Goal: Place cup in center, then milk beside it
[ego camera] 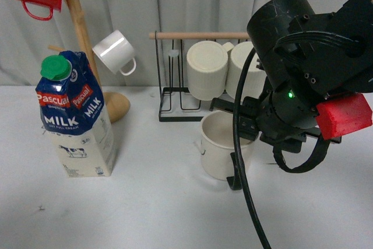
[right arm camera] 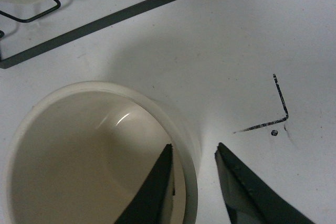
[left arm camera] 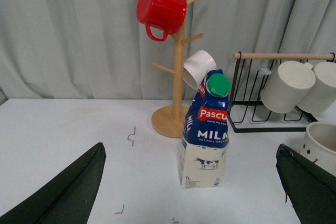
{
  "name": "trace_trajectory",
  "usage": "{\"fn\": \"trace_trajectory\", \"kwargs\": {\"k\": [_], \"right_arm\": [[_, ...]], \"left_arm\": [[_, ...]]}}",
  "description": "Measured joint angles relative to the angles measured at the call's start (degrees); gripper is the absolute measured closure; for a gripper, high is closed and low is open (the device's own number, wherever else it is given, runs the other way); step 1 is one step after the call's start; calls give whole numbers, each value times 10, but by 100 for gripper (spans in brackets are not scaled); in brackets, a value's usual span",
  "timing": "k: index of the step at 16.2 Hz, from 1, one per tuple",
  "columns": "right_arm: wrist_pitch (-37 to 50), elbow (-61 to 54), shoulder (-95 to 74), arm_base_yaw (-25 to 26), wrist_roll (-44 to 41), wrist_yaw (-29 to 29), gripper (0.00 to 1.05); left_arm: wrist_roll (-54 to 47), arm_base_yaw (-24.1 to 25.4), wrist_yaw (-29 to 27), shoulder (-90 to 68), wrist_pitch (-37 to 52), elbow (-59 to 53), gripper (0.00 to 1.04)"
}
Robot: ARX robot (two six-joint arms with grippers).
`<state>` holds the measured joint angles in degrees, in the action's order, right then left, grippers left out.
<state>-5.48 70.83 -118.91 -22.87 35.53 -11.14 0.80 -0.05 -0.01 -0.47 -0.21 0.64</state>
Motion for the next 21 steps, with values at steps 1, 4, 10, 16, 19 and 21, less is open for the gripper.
{"fn": "trace_trajectory", "kwargs": {"k": [1,4,10,16,19,21], "right_arm": [[0,3,-1,0,0,0,72],[15,-1,11,2,0,22,40],[210,-162,256,23,-25,105,8],[420,-435,533,96,-294,-34,53],[434,-477,600,110,-324,-16,67],[438,-498,620,118,-333,-3,76]], "left_arm": [[0,0,0,0,0,0,7],[0,0,0,0,0,0,7],[0,0,0,0,0,0,7],[0,0,0,0,0,0,7],[0,0,0,0,0,0,7],[0,0,0,0,0,0,7]]}}
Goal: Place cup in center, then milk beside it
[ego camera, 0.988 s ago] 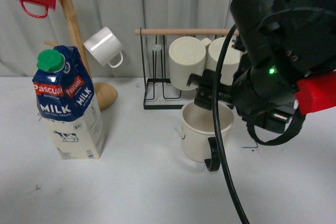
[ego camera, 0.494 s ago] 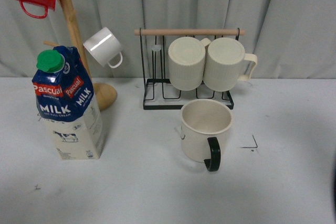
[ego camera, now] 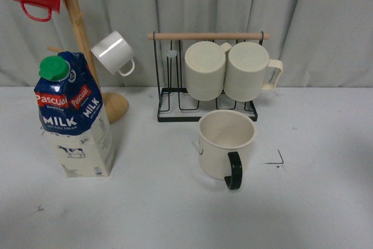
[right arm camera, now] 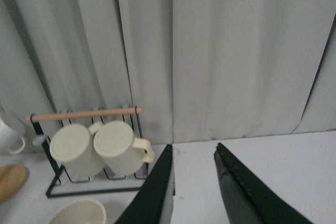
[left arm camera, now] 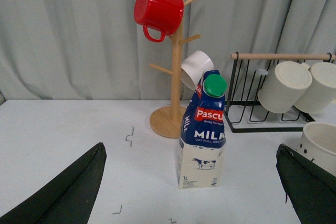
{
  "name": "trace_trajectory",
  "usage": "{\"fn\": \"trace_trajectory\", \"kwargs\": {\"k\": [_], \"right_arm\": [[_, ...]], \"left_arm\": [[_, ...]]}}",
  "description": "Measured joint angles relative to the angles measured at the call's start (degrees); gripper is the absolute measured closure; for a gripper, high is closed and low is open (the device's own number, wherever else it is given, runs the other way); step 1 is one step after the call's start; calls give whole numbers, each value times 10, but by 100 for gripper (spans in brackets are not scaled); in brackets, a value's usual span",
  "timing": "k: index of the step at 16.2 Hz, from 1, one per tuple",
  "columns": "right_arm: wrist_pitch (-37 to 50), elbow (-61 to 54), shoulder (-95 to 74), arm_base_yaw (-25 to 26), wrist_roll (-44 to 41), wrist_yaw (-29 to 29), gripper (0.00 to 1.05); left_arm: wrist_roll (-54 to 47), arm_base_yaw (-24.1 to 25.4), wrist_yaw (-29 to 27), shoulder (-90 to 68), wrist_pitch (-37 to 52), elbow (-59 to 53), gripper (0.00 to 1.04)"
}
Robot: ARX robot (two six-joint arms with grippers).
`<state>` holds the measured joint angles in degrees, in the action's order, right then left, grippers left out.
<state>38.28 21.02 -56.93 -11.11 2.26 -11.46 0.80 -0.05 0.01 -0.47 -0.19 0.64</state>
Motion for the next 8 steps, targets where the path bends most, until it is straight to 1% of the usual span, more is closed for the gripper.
{"fn": "trace_trajectory", "kwargs": {"k": [2,3,4,5,6,8], "right_arm": [[0,-19,10,5,-7,10,84],[-7,-66,31,24,-14,27,103],[-12,-108,102,50,-19,49,103],[-43,-149,162,97,-19,104,103],[-68,-163,206,114,-19,113,103],[-97,-179,246,111,-19,115,103]], "left_arm": [[0,0,0,0,0,0,7],[0,0,0,0,0,0,7],[0,0,0,0,0,0,7],[0,0,0,0,0,0,7],[0,0,0,0,0,0,7],[0,0,0,0,0,0,7]]}}
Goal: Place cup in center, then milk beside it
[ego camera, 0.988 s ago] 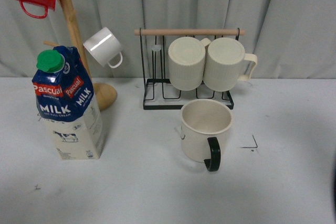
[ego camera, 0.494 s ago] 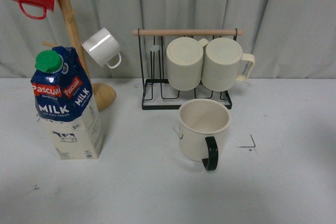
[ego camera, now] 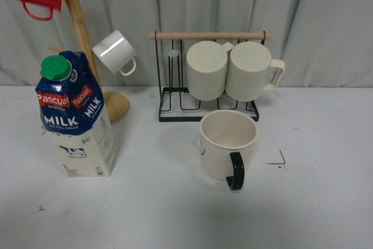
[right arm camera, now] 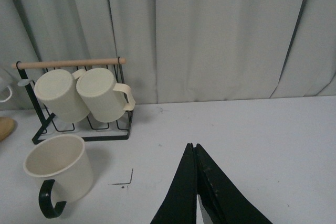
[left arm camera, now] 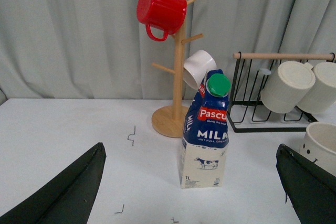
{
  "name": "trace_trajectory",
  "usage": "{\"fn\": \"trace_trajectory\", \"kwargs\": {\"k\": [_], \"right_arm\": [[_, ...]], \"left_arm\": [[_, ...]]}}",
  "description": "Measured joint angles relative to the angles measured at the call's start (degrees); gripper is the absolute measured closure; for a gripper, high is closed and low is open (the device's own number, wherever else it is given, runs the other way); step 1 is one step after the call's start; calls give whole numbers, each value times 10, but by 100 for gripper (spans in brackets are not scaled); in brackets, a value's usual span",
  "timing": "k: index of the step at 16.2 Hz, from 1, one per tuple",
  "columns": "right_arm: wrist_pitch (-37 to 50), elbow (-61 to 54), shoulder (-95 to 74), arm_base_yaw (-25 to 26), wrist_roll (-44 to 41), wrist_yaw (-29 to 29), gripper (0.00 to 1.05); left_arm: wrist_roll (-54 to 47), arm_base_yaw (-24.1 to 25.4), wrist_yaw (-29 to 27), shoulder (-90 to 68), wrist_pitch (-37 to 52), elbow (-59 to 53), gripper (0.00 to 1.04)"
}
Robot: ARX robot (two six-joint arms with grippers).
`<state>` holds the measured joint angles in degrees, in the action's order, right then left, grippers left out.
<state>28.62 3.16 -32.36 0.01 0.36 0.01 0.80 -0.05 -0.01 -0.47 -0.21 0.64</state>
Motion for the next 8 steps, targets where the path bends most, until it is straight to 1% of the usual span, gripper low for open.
{"fn": "trace_trajectory", "kwargs": {"k": [2,3,4,6,8], "right_arm": [[-26,-7,40,0,0,0,103],[1,-23,42,0,0,0,103],[-29,-25,56,0,0,0,103],[-63,-25,106,0,0,0,103],[-84,-25,122,0,0,0,103]], "left_arm": [[0,0,0,0,0,0,7],[0,0,0,0,0,0,7],[0,0,0,0,0,0,7],[0,0,0,0,0,0,7],[0,0,0,0,0,0,7]]}}
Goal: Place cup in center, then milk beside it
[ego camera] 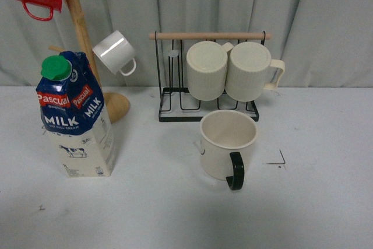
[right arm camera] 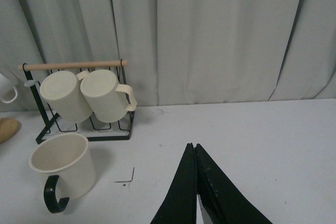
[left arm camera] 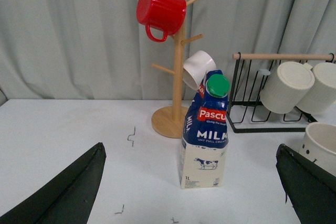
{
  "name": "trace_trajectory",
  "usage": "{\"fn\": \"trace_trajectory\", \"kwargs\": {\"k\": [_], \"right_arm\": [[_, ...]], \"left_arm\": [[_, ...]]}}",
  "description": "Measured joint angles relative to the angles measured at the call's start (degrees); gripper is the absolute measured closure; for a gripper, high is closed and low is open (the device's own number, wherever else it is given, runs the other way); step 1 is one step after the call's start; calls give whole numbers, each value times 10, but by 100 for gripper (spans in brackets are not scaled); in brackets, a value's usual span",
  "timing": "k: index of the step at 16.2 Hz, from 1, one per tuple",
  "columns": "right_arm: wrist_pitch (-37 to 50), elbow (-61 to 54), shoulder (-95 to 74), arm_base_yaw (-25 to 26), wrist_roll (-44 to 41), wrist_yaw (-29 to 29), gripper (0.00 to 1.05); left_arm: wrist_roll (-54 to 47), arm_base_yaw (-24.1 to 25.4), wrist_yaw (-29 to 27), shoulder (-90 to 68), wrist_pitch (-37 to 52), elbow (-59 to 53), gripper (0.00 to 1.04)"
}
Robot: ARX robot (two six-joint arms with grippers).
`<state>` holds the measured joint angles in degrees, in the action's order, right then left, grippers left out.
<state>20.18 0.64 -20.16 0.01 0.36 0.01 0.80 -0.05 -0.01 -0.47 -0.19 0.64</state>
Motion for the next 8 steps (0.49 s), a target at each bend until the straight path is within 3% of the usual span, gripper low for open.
{"fn": "trace_trajectory", "kwargs": {"k": [7,8], "right_arm": [[-91,0,92,0,0,0,103],[-203,0,196,0,0,0,103]], "left_arm": [[0,0,0,0,0,0,7],[0,0,-1,0,0,0,7]]}}
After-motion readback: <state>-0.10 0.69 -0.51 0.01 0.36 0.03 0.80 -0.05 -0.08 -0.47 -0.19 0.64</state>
